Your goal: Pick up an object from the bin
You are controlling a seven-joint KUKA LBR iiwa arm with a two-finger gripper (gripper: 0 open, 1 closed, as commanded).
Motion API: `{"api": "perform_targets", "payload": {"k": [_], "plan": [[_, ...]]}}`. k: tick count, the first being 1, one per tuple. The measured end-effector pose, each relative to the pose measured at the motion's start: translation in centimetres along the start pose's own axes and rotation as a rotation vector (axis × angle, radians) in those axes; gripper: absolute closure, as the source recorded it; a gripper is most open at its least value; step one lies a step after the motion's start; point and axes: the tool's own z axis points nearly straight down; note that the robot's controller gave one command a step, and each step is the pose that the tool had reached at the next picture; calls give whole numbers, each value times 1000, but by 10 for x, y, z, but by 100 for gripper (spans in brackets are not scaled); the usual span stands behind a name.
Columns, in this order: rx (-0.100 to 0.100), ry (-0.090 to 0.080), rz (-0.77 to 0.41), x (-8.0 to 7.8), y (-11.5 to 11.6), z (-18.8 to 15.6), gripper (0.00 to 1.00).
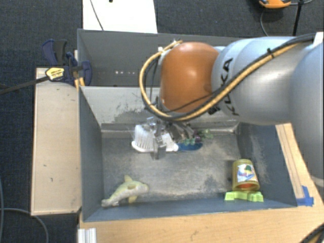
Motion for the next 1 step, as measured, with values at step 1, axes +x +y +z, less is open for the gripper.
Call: {"api": "perform_targets", "payload": {"k": [1], "plan": [[-4, 1, -5, 0, -8, -57, 100]]}}
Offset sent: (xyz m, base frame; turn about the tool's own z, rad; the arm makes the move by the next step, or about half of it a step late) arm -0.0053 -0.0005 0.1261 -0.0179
